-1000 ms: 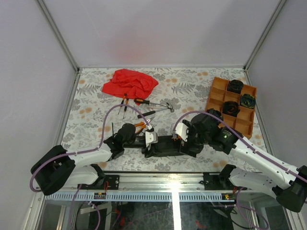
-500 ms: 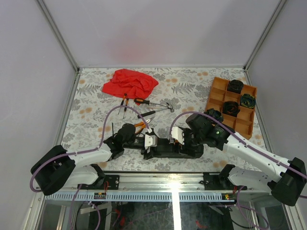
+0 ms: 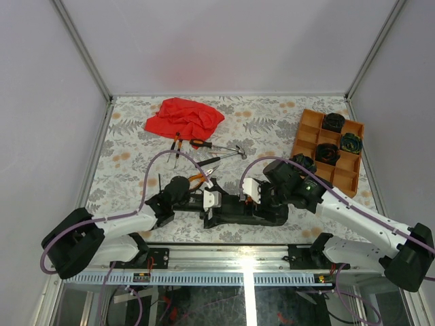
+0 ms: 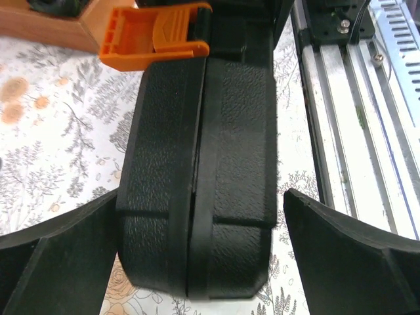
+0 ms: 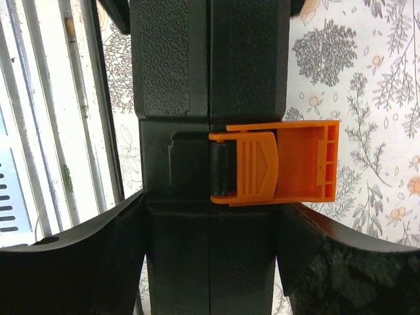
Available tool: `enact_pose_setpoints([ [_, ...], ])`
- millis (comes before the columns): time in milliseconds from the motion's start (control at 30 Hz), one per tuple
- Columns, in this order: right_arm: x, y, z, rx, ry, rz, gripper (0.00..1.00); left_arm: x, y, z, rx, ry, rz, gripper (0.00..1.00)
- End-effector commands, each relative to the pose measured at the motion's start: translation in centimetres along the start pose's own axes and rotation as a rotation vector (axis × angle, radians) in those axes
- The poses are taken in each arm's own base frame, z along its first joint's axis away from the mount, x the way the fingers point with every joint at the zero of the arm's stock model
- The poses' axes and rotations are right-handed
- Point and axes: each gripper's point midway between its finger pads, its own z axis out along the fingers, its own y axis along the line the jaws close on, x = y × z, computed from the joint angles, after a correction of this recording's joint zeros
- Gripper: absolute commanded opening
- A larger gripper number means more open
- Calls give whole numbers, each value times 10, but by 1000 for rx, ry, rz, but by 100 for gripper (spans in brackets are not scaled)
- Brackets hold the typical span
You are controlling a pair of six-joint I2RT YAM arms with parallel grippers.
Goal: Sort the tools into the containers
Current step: Adjust the storage box at the center of the board.
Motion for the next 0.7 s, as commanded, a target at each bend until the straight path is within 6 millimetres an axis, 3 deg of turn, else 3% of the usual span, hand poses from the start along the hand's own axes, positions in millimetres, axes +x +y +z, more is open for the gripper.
enact_pose_setpoints([
  [0,-5,-11,-12,103,-16,77,17,-46,18,-13,-136,-192,70,100],
  [167,-10,-19,-18,187,-79,115,12,-70,24,-31,-244,-313,58,100],
  [400,-22,-39,-24,327,-178,243,16,-95,38,-59,-401,-414,40,100],
  [533,-33,-51,-24,394,-259,411,17,-104,65,-85,-603,-488,-79,100],
  [667,-43,-67,-30,496,-408,679,12,-92,97,-110,-842,-522,-278,100],
])
